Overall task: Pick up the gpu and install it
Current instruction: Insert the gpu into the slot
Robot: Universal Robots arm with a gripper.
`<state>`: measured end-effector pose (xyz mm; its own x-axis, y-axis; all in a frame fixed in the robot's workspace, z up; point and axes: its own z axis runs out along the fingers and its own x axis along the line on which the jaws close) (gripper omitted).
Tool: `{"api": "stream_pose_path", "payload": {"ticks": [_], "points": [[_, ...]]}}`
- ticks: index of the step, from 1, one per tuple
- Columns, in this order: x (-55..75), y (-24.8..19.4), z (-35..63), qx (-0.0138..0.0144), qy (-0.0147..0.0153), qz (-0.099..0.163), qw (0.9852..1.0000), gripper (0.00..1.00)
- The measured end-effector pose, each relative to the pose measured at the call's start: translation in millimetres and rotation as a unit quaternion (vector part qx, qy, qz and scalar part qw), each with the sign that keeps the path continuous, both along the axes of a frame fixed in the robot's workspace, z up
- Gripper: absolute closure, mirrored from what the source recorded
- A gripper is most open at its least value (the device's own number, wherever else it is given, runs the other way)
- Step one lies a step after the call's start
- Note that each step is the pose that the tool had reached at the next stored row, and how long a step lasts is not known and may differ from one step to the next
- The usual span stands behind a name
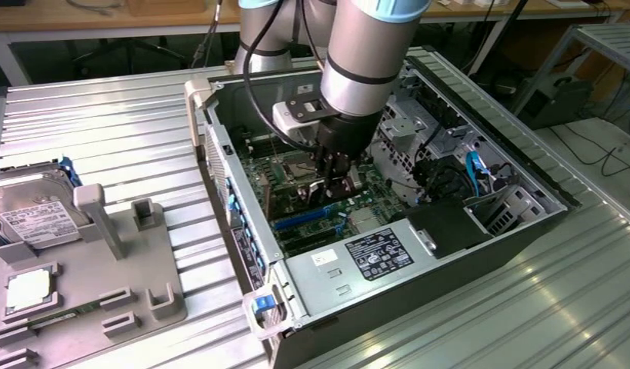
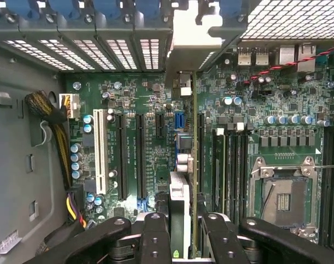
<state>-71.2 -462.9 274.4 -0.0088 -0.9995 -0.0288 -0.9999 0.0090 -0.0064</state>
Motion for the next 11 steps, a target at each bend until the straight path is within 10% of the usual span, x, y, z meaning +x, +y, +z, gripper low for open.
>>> {"api": "stream_pose_path", "payload": {"ticks": [11], "points": [[-3.5,-6.4,-1.8,0.0001,0.0,0.0,1.0,0.72]]}}
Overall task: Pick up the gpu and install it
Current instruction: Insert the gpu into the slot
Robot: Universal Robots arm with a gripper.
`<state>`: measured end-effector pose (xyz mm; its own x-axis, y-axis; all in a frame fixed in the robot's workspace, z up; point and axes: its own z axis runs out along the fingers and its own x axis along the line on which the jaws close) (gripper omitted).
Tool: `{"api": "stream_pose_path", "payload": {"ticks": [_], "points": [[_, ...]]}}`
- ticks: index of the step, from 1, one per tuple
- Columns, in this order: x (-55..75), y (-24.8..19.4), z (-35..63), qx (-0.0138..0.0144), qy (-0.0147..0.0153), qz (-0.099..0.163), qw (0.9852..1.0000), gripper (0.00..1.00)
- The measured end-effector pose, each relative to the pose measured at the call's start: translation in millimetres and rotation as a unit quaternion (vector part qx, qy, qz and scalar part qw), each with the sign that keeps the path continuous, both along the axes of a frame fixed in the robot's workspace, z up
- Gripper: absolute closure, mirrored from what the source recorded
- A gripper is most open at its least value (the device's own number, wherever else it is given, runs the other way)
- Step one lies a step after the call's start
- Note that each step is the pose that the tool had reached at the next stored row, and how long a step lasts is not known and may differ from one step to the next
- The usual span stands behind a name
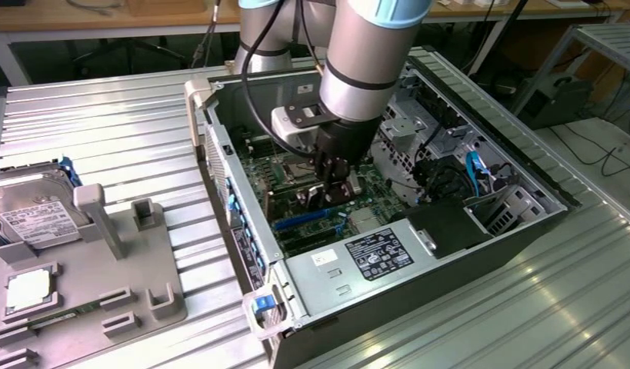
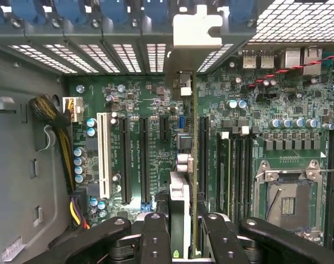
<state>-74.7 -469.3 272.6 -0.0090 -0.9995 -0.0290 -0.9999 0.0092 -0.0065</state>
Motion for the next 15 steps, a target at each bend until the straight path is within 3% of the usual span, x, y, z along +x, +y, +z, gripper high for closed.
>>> {"api": "stream_pose_path", "payload": {"ticks": [3,15], "points": [[-0.3,-1.9,-0.3,0.0,0.0,0.0,1.0,0.72],[-3.6,-2.7,-2.8,-0.0001,0.0,0.0,1.0,0.72]]}}
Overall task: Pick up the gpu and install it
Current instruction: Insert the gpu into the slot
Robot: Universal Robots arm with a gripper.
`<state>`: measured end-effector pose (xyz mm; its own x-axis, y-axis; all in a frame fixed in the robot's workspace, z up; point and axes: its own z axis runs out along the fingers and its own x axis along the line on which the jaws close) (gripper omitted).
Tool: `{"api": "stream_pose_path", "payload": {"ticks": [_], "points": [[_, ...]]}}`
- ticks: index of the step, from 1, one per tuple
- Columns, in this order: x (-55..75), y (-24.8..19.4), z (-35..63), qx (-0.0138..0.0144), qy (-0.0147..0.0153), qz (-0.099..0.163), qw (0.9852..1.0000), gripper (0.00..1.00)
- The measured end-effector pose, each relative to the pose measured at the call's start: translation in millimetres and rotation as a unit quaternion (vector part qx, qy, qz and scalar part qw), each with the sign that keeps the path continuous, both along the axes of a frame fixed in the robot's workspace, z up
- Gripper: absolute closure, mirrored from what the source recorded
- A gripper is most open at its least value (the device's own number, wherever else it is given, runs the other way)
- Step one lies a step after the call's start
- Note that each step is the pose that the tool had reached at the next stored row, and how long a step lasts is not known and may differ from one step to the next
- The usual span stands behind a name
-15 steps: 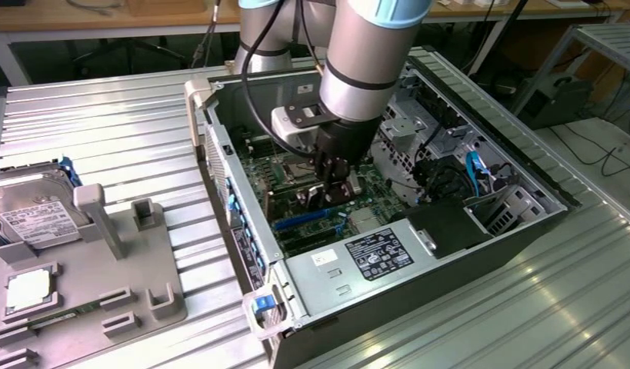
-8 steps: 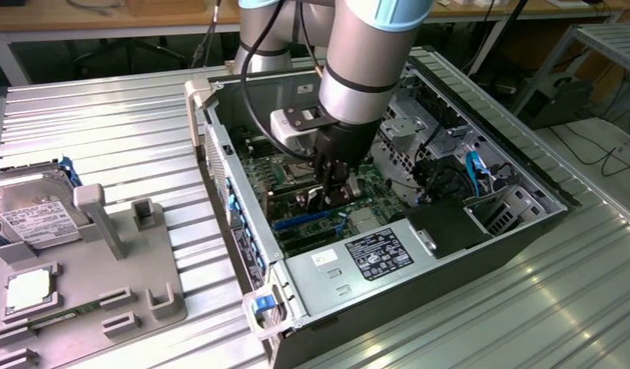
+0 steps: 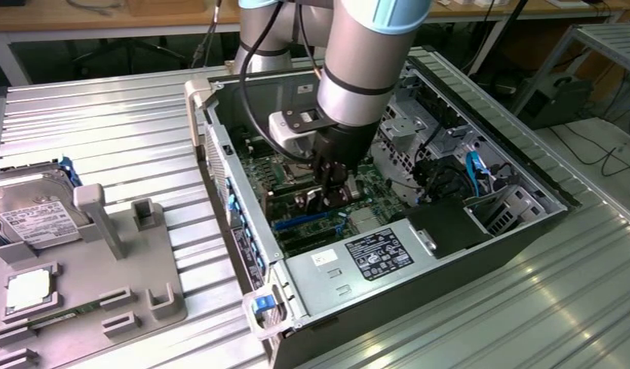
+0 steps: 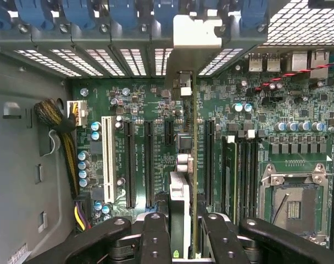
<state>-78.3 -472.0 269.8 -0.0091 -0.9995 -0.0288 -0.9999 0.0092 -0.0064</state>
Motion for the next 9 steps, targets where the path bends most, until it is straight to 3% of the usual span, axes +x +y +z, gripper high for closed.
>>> {"api": "stream_pose_path", "payload": {"ticks": [9], "points": [[-2.7,0.0,-2.2,0.0001,0.0012,0.0,1.0,0.72]]}}
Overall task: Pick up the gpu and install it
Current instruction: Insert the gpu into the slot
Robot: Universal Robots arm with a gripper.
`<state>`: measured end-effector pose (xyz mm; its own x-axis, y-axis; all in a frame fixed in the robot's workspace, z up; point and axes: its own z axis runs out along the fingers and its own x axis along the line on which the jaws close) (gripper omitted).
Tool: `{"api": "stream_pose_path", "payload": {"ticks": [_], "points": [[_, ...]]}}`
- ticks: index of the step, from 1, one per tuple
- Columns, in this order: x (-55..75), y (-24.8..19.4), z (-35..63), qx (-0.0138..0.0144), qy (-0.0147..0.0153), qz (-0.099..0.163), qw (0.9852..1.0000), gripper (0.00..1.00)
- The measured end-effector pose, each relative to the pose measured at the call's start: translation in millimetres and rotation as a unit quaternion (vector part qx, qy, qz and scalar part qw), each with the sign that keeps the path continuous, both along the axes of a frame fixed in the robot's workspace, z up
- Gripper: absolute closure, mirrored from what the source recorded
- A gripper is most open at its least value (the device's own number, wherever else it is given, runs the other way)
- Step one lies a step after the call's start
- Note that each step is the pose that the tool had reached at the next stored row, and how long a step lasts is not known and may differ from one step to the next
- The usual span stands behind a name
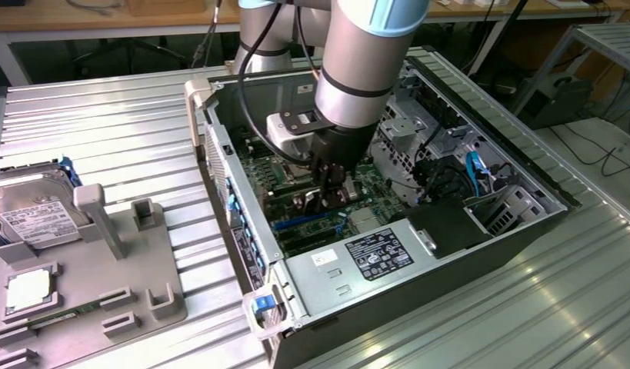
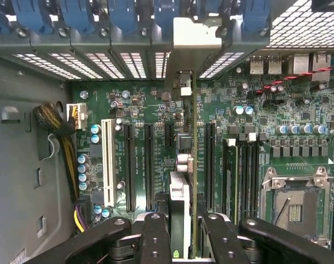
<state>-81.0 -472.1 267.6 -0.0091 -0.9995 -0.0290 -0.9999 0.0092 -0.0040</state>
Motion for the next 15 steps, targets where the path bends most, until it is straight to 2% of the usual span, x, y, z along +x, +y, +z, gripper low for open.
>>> {"api": "stream_pose_path", "payload": {"ticks": [1,3,9,15], "points": [[0.0,0.0,0.0,0.0,0.0011,0.0,1.0,0.72],[-0.1,0.0,-0.2,0.0,0.0054,0.0,1.0,0.72],[-0.6,0.6,-0.8,0.0,0.0081,0.0,1.0,0.72],[-1.0,4.3,-2.7,0.0001,0.0113,0.0,0.9999,0.72]]}}
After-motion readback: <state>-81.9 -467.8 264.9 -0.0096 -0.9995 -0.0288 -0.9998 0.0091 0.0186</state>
